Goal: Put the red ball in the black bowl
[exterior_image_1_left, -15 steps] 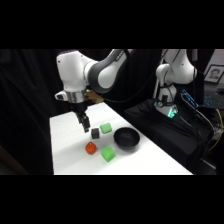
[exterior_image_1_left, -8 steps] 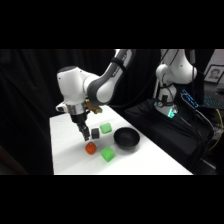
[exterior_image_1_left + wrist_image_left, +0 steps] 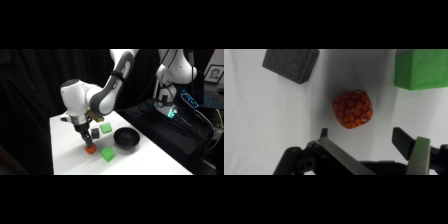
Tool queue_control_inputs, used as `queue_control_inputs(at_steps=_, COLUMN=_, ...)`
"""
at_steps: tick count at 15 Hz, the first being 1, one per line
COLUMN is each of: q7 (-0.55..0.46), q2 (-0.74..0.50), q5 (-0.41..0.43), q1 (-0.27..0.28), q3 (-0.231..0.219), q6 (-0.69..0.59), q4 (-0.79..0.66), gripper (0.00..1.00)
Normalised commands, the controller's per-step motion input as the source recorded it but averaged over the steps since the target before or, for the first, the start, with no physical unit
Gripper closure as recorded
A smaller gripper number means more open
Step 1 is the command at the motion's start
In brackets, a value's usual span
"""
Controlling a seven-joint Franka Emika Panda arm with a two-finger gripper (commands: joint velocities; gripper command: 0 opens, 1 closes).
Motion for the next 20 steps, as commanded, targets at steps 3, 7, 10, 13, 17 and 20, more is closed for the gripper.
queue_control_inputs(at_steps=3, q7=0.03, q2=0.16, q5=0.044, q1=0.002, q3=0.021, q6=0.15, q4=0.12, gripper=0.0)
queue_control_inputs(at_steps=7, q7=0.04, q2=0.14, q5=0.042, q1=0.007, q3=0.02, q6=0.14, q4=0.1, gripper=0.0)
queue_control_inputs(at_steps=10, q7=0.08, q2=0.11, q5=0.015, q1=0.034, q3=-0.008, q6=0.16, q4=0.08, gripper=0.0)
queue_control_inputs(at_steps=13, q7=0.15, q2=0.04, q5=-0.052, q1=0.086, q3=-0.088, q6=0.19, q4=0.03, gripper=0.35)
queue_control_inputs(at_steps=17, q7=0.18, q2=-0.05, q5=-0.107, q1=0.118, q3=-0.134, q6=0.15, q4=-0.02, gripper=0.7)
queue_control_inputs(at_steps=20, q7=0.15, q2=-0.09, q5=-0.095, q1=0.082, q3=-0.101, q6=0.07, q4=-0.03, gripper=0.93)
